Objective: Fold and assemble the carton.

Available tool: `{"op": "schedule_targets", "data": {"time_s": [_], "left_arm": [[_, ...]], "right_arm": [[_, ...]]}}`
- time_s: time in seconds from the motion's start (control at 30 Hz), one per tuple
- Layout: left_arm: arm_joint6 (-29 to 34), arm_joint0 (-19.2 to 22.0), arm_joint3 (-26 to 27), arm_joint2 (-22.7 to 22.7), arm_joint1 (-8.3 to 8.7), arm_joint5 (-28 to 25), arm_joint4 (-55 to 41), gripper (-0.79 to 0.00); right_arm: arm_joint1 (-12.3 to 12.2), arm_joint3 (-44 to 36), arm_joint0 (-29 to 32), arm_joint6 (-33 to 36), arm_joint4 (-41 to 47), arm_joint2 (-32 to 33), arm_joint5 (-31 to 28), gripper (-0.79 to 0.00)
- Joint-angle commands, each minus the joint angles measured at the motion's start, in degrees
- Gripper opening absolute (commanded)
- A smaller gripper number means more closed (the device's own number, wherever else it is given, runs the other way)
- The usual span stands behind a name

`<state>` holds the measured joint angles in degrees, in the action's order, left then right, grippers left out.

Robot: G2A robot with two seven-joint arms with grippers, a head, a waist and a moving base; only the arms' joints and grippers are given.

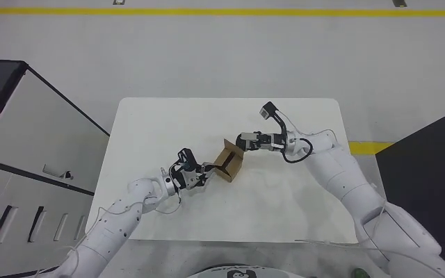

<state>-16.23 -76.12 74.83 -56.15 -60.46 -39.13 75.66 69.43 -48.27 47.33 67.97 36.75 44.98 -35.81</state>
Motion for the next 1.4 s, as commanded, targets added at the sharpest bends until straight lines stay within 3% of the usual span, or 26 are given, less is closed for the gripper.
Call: {"op": "schedule_targets", "data": {"time_s": [0.0, 0.33, 0.9, 1.37], "left_arm": [[0.0, -0.19, 0.17, 0.0, 0.01, -0.51, -0.13, -0.785], [0.97, -2.01, 0.59, -0.36, 0.24, -1.86, -0.68, -0.785], [1.3, 2.51, -3.27, 2.23, -1.33, -0.41, -0.75, -0.785], [0.36, 3.99, -3.09, 2.18, -1.67, 0.63, 1.28, -0.785]], "right_arm": [[-0.14, -0.24, 0.05, -0.41, -0.07, 0.69, -0.1, 0.0], [0.13, -0.92, -0.94, -3.7, -4.54, 1.5, 0.47, 0.0], [1.03, 1.03, -0.12, 0.66, -4.42, 1.36, 0.7, 0.0], [0.57, -0.72, 1.82, 2.33, -4.48, 2.99, 1.83, 0.0]]}}
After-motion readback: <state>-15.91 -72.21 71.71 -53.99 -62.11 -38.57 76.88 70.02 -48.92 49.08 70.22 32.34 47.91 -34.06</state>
